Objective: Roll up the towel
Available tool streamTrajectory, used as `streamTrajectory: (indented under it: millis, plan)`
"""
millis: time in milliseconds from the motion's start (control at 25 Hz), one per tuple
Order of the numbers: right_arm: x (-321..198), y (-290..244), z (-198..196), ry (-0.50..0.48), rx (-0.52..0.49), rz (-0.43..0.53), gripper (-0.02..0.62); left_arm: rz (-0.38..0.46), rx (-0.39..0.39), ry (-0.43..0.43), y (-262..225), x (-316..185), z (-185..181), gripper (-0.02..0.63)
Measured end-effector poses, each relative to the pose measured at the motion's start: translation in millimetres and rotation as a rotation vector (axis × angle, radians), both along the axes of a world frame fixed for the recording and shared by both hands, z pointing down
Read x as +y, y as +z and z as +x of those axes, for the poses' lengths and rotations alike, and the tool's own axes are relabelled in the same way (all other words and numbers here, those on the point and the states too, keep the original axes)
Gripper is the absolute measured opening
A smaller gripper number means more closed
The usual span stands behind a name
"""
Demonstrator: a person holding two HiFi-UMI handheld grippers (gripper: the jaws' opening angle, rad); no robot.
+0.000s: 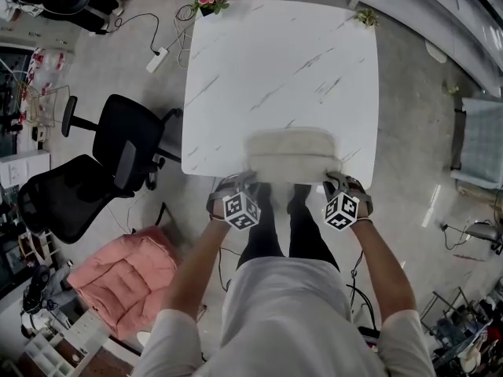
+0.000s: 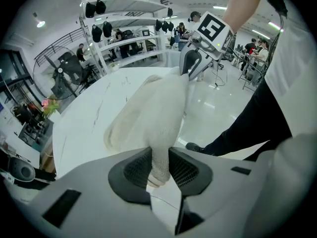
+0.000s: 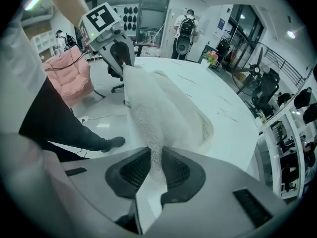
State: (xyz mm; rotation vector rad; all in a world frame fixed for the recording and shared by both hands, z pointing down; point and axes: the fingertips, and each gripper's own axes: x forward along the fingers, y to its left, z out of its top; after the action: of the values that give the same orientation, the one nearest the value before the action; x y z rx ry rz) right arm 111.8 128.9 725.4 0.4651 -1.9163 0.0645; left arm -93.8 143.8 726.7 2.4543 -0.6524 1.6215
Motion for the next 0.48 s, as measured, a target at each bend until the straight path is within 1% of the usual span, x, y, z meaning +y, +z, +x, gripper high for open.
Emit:
streamTrajectory:
  millis: [280, 480]
  plan:
    - [28.4, -2.0, 0.8, -0.016, -0.016, -0.064, 0.078, -0.054, 0.009, 0.031, -0.6, 26.0, 0.7, 0.114]
    - [37.6, -5.2, 0.9, 0.019, -0.046, -0.163, 0.077, -0.121, 0.029, 0.057, -4.3, 33.2, 0.5, 0.115]
